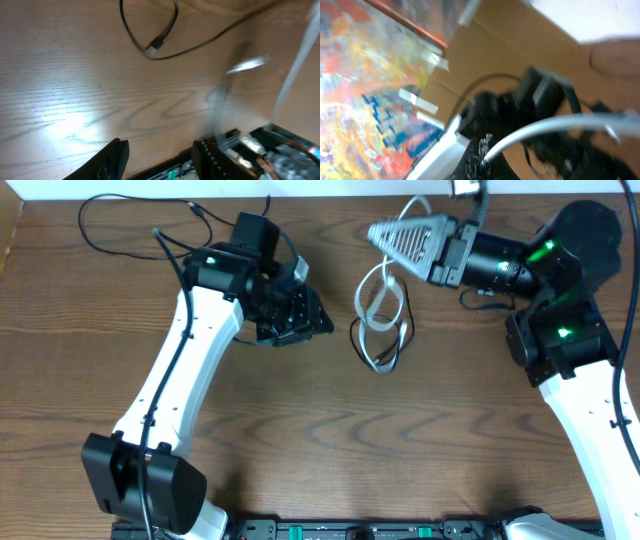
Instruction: Untangle cables
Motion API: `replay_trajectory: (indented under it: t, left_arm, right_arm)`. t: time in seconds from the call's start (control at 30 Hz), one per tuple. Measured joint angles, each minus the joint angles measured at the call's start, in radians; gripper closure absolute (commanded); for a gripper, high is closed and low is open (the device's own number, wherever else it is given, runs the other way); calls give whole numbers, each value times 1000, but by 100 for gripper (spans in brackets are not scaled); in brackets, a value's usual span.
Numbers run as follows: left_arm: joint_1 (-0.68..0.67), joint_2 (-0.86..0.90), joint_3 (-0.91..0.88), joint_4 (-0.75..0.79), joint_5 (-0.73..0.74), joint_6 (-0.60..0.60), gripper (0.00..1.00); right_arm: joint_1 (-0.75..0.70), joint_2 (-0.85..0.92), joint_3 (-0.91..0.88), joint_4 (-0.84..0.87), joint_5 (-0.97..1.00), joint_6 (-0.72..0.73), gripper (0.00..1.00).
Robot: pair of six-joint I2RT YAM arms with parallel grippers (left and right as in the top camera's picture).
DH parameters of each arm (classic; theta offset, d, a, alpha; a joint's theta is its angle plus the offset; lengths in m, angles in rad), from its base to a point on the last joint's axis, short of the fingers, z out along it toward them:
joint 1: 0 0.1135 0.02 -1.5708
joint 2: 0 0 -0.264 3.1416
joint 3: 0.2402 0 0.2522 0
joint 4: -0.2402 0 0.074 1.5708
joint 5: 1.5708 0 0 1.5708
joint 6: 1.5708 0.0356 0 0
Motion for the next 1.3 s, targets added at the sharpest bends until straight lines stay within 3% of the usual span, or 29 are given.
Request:
replay_trajectory:
  t: [0.2, 0.33, 1.0, 1.3]
  left_arm:
    - [26, 0, 0, 20, 93, -10, 53]
    - [41, 0, 0, 23, 156, -10, 53]
    - [-24, 0, 0, 46, 227, 8, 53]
    - [-39, 0, 0, 51, 227, 18, 53]
  right_arm:
    - [10, 28, -3, -205, -38, -111, 99]
    - [13, 28, -4, -245, -40, -157, 99]
    - [118, 28, -4, -237, 26, -192, 99]
    - [123, 28, -4, -174, 31, -142, 99]
